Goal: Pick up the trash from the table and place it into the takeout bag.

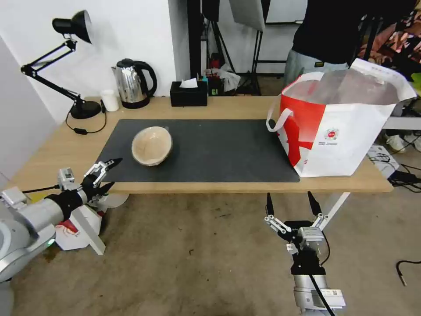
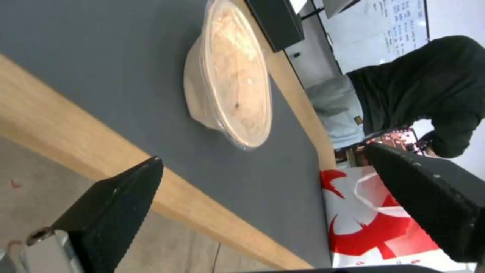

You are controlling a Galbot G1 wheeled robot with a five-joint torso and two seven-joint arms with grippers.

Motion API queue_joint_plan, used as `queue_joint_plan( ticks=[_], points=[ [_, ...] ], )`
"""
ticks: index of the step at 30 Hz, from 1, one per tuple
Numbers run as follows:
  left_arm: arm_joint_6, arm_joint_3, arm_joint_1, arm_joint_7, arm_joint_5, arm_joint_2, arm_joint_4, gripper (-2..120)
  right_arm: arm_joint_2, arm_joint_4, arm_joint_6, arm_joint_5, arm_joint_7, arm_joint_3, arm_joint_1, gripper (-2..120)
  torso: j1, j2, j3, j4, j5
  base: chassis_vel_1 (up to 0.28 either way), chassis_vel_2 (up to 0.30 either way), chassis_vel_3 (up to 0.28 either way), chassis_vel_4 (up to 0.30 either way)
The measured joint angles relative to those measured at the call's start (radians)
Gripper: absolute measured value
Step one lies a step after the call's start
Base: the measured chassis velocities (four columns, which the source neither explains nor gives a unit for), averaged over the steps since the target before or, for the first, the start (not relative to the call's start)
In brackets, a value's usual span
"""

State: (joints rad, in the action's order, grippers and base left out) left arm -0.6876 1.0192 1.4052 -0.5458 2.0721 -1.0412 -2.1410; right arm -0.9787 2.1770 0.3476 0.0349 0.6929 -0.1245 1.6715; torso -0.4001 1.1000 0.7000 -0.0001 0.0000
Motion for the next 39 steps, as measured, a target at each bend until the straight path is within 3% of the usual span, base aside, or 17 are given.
queue_joint_plan(
  ticks=[14, 25, 39],
  points=[
    [0.008, -0.01, -0.055, 0.0, 0.019, 0.053, 0.031, 100, 0.0, 0.0, 0.0, 0.0, 0.0, 0.0, 0.0, 100, 0.0, 0.0, 0.0, 0.0001, 0.0001, 0.0, 0.0, 0.0, 0.0],
    [0.03, -0.041, -0.113, -0.08, 0.037, 0.074, 0.063, 100, 0.0, 0.0, 0.0, 0.0, 0.0, 0.0, 0.0, 100, 0.0, 0.0, 0.0, 0.0001, 0.0, 0.0, 0.0, 0.0, 0.0],
    [0.037, -0.065, -0.164, -0.102, 0.045, 0.1, 0.111, 100, 0.0, 0.0, 0.0, 0.0, 0.0, 0.0, 0.0, 100, 0.0, 0.0, 0.0, 0.0001, 0.0, 0.0, 0.0, 0.0, 0.0]
  ],
)
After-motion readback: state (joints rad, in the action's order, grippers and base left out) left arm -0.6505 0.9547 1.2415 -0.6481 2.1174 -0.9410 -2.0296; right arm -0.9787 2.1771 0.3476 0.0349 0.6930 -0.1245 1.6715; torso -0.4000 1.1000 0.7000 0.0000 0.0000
